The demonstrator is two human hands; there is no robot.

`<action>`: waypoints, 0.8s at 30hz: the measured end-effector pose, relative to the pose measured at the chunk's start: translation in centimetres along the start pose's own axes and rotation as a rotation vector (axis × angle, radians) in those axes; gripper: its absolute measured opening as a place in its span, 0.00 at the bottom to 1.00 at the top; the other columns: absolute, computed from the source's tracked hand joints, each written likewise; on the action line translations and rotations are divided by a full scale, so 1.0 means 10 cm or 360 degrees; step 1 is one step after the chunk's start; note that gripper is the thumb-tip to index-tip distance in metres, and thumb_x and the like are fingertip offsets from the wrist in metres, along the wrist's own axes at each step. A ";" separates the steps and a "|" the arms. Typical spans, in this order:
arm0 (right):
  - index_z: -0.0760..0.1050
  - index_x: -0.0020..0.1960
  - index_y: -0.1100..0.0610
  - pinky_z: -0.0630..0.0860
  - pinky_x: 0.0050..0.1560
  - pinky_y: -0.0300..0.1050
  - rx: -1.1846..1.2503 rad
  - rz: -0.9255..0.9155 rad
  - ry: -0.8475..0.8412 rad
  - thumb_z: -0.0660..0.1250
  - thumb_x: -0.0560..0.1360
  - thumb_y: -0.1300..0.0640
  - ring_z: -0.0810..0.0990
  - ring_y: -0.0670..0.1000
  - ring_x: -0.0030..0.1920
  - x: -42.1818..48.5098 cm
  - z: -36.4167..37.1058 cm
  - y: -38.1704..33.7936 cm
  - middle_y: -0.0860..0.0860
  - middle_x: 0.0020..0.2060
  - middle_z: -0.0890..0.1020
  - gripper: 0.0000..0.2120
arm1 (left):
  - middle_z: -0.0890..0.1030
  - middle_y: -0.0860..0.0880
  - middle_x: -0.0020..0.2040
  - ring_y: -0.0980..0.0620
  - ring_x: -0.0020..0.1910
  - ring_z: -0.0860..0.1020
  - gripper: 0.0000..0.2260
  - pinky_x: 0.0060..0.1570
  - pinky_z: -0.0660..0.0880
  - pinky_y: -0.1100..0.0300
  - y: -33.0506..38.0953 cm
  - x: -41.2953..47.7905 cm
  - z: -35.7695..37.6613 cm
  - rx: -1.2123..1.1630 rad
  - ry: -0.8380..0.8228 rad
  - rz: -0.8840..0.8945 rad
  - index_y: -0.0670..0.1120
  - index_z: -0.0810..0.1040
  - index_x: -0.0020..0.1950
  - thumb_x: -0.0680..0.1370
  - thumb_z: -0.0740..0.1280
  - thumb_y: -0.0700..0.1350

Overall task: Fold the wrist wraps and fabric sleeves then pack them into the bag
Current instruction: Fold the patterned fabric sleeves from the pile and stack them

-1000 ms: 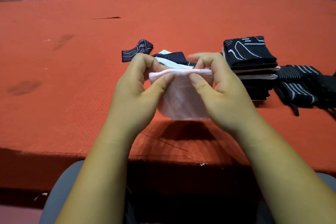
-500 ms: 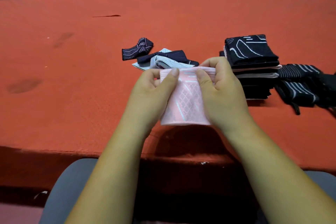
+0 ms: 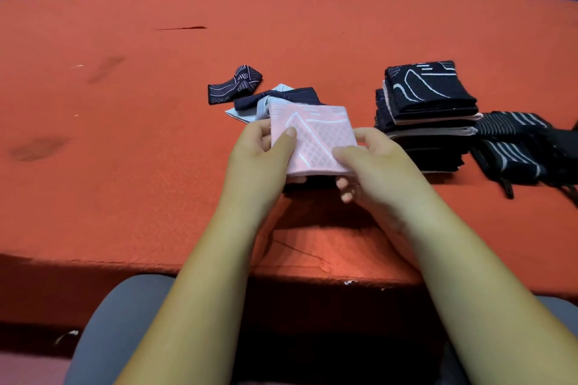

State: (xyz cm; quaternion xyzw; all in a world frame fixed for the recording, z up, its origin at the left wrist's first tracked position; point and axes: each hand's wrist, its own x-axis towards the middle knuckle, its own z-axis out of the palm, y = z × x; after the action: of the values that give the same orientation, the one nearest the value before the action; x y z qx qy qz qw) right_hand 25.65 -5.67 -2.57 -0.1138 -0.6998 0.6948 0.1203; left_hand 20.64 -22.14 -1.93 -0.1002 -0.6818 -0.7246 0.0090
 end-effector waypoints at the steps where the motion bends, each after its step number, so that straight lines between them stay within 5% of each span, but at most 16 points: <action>1: 0.76 0.62 0.54 0.71 0.29 0.46 0.0016 -0.0058 0.0038 0.67 0.81 0.61 0.75 0.51 0.30 0.03 0.00 0.02 0.53 0.40 0.82 0.11 | 0.88 0.48 0.54 0.50 0.50 0.88 0.09 0.43 0.84 0.52 -0.01 0.03 0.01 -0.0037 -0.0034 0.0003 0.46 0.80 0.65 0.84 0.69 0.42; 3: 0.75 0.64 0.53 0.69 0.29 0.46 0.0055 -0.0185 0.0115 0.67 0.81 0.62 0.72 0.49 0.28 0.08 0.01 0.01 0.53 0.40 0.80 0.12 | 0.88 0.51 0.57 0.50 0.56 0.87 0.14 0.54 0.84 0.47 -0.02 0.08 0.01 -0.0039 -0.0084 0.0070 0.50 0.80 0.67 0.82 0.69 0.41; 7: 0.78 0.65 0.51 0.74 0.31 0.48 -0.0111 -0.0341 0.0245 0.67 0.82 0.59 0.74 0.51 0.27 0.22 0.01 0.00 0.52 0.33 0.80 0.13 | 0.82 0.60 0.60 0.66 0.46 0.82 0.21 0.50 0.78 0.67 -0.06 0.13 0.01 0.0207 0.0012 0.0272 0.54 0.75 0.70 0.80 0.71 0.38; 12: 0.76 0.70 0.51 0.77 0.31 0.38 -0.0499 -0.0223 0.0266 0.71 0.82 0.54 0.82 0.50 0.26 0.29 0.03 0.09 0.53 0.35 0.84 0.17 | 0.80 0.55 0.63 0.56 0.48 0.80 0.16 0.57 0.80 0.54 -0.31 0.24 -0.01 0.0730 0.0186 0.0461 0.52 0.81 0.69 0.81 0.72 0.46; 17: 0.72 0.76 0.44 0.80 0.38 0.43 -0.0822 -0.0183 0.0146 0.67 0.81 0.47 0.85 0.48 0.29 0.29 0.00 0.06 0.51 0.47 0.86 0.24 | 0.80 0.53 0.62 0.51 0.62 0.81 0.16 0.67 0.77 0.48 -0.34 0.33 -0.01 0.0799 0.0119 0.0323 0.51 0.84 0.66 0.80 0.73 0.53; 20: 0.65 0.81 0.40 0.78 0.41 0.43 -0.0888 -0.0175 0.0069 0.67 0.80 0.47 0.85 0.47 0.30 0.28 -0.04 0.03 0.49 0.54 0.85 0.30 | 0.77 0.54 0.62 0.50 0.62 0.80 0.17 0.58 0.83 0.46 -0.29 0.32 -0.04 0.0671 -0.0097 0.0199 0.59 0.80 0.59 0.73 0.79 0.57; 24: 0.65 0.82 0.40 0.81 0.38 0.43 -0.0953 -0.0229 0.0034 0.68 0.83 0.47 0.85 0.47 0.31 0.29 -0.10 0.06 0.46 0.51 0.85 0.29 | 0.79 0.42 0.66 0.47 0.50 0.84 0.26 0.36 0.79 0.67 -0.34 0.35 -0.11 0.0480 -0.0085 0.0083 0.48 0.79 0.72 0.75 0.81 0.45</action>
State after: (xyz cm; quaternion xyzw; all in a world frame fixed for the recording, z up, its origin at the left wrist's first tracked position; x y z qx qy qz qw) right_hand 23.21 -3.75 -3.18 -0.1018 -0.8785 0.4461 0.1376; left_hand 16.57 -22.54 -4.83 -0.1348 -0.7800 -0.6106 0.0246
